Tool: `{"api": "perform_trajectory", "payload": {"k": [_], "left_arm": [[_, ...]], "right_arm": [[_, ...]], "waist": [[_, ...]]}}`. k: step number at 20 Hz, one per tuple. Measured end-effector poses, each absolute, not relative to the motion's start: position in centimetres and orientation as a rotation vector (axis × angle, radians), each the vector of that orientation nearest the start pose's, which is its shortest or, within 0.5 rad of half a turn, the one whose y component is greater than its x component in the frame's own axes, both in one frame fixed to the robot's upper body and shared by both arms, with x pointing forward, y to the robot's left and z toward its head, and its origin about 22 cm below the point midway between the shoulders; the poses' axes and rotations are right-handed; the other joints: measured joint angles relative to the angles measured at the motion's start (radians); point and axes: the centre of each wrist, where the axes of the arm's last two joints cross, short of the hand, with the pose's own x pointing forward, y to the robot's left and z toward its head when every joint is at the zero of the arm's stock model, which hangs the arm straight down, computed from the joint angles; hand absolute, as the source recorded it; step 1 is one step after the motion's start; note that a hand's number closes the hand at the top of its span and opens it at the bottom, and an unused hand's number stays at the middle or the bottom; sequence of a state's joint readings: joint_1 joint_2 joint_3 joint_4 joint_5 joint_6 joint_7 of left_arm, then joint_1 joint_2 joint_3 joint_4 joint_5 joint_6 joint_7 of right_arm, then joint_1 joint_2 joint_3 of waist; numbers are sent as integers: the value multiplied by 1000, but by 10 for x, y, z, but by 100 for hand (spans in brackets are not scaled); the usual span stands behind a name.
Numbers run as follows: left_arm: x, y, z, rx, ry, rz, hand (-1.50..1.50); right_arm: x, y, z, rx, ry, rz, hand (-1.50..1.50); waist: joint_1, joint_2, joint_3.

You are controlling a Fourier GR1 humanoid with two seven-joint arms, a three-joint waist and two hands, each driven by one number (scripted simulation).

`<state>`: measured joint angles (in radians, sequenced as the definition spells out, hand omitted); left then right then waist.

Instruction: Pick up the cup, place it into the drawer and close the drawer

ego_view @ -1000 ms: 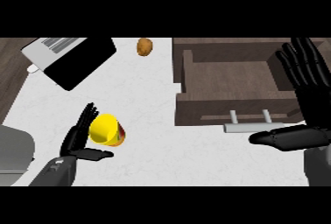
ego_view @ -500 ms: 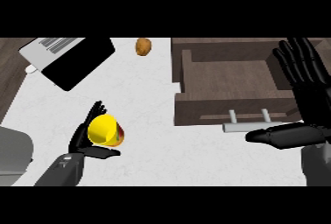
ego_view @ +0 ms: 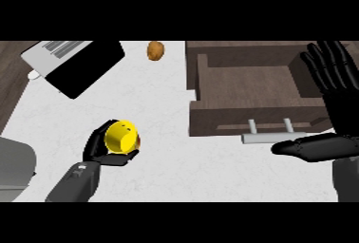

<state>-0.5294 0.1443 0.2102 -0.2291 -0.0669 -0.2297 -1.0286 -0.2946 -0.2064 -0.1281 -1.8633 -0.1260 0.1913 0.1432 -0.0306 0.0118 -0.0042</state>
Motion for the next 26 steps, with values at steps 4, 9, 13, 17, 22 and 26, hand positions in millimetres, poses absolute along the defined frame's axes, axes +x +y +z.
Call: {"api": "perform_trajectory", "payload": {"k": [4,9,13,17,22,26], "left_arm": [[291,267,-136,-45,-1838,-67,150],[289,281,-135,129,-1887,102,150],[301,279,-125,109,-1944,188,150],[323,270,-106,24,-2007,162,150],[363,243,-64,-102,-2096,94,150],[394,205,-17,-210,-2145,22,150]], "right_arm": [[273,-264,157,54,-1994,290,-150],[273,-267,153,58,-1994,274,-150],[271,-267,153,50,-1991,271,-150],[273,-272,149,41,-1986,273,-150],[273,-273,145,26,-1978,269,-150],[274,-273,143,14,-1973,265,-150]], "waist": [[1,0,0],[8,-1,1],[12,-4,1],[18,-7,3],[26,-13,4],[35,-18,5]]}}
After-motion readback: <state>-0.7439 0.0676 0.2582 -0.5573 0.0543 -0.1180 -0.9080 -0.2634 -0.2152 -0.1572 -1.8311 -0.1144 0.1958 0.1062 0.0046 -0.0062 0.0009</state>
